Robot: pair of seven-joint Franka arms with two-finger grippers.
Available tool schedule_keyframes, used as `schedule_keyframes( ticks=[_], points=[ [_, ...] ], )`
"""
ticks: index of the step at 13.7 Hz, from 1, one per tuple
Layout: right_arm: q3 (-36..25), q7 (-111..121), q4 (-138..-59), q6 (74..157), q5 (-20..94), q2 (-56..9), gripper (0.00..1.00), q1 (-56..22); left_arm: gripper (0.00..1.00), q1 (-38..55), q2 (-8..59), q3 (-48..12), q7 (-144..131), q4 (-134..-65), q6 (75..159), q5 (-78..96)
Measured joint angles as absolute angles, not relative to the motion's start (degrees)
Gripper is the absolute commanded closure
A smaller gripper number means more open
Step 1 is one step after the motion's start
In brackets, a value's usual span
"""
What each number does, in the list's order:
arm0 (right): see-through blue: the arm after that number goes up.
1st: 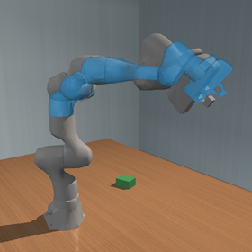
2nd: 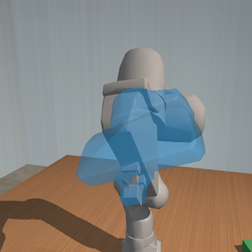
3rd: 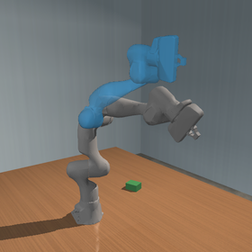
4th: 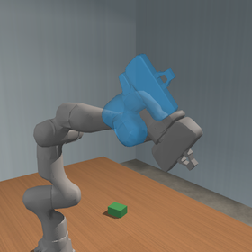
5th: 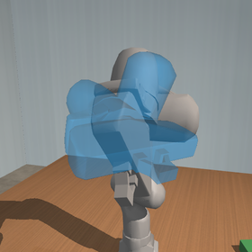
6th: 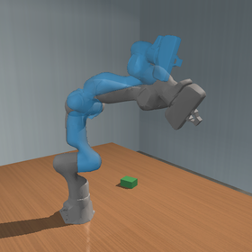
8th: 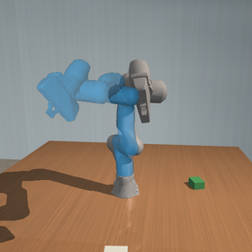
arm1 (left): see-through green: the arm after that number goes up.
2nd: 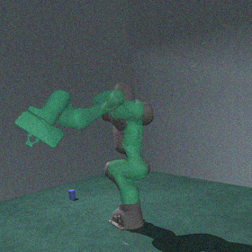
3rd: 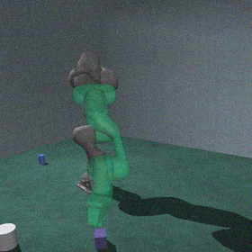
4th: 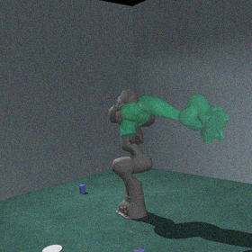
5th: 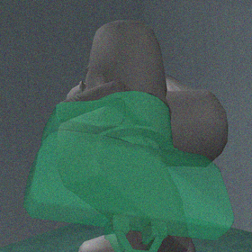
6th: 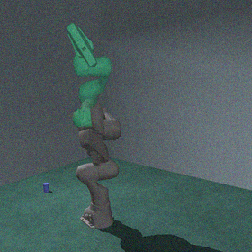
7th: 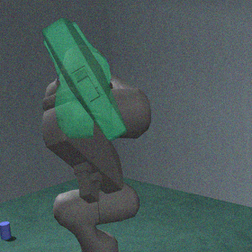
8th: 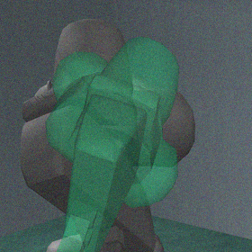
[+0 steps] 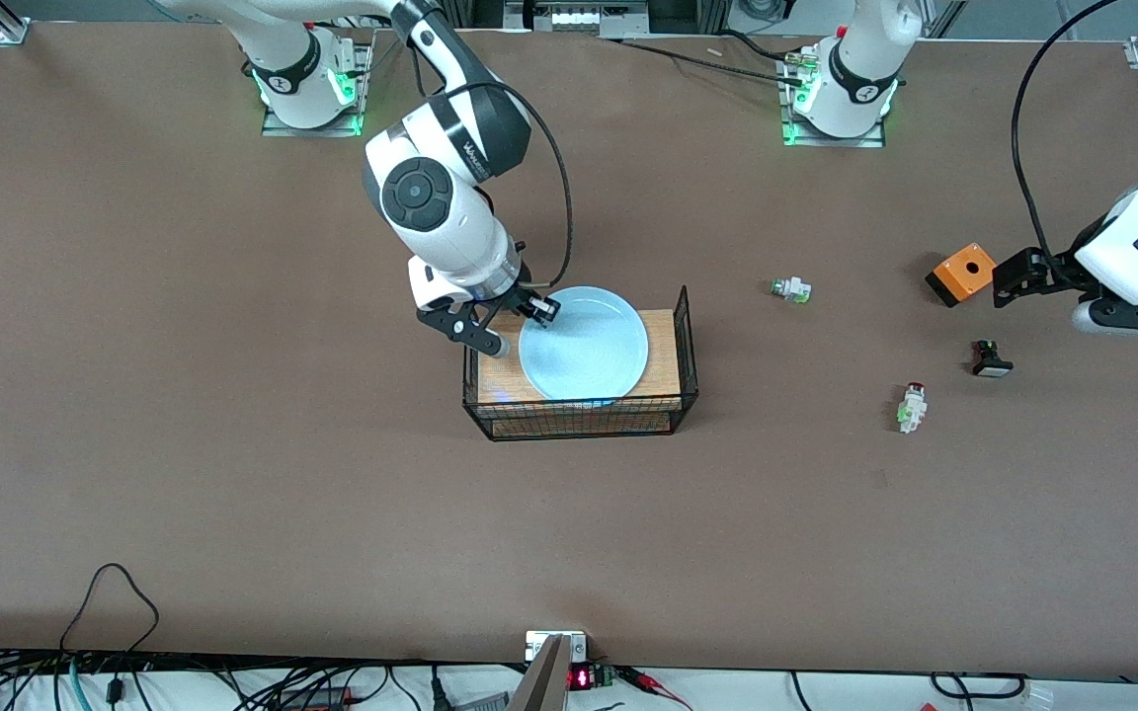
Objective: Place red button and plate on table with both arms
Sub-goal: 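Grasp the plate rim with the right gripper and lift it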
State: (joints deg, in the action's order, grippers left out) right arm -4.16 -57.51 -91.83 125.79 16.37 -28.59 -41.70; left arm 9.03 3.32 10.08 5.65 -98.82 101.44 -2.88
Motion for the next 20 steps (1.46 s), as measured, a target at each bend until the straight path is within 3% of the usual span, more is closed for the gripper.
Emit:
schedule_keyframes(
  ticks=[2, 6, 10, 20],
  points=[
    [-4.19, -57.51, -91.82, 127.11, 16.37, -29.62, 0.63, -41.86, 0.00, 9.03, 3.36, 10.09, 5.65, -98.82, 101.44, -2.88],
    [-4.35, -57.51, -91.47, 127.53, 16.39, -30.16, 0.65, -42.26, 0.00, 9.03, 3.53, 10.09, 5.65, -98.82, 101.45, -2.88],
    [-4.92, -57.51, -90.73, 125.20, 16.42, -30.16, 1.00, -42.32, 0.00, 9.03, 3.58, 10.09, 5.65, -98.82, 101.45, -2.88],
    [-5.79, -61.18, -87.95, 122.62, 22.52, -29.45, 1.00, -42.77, 0.00, 9.03, 3.60, 10.10, 5.65, -98.83, 101.45, -2.88]
  ],
)
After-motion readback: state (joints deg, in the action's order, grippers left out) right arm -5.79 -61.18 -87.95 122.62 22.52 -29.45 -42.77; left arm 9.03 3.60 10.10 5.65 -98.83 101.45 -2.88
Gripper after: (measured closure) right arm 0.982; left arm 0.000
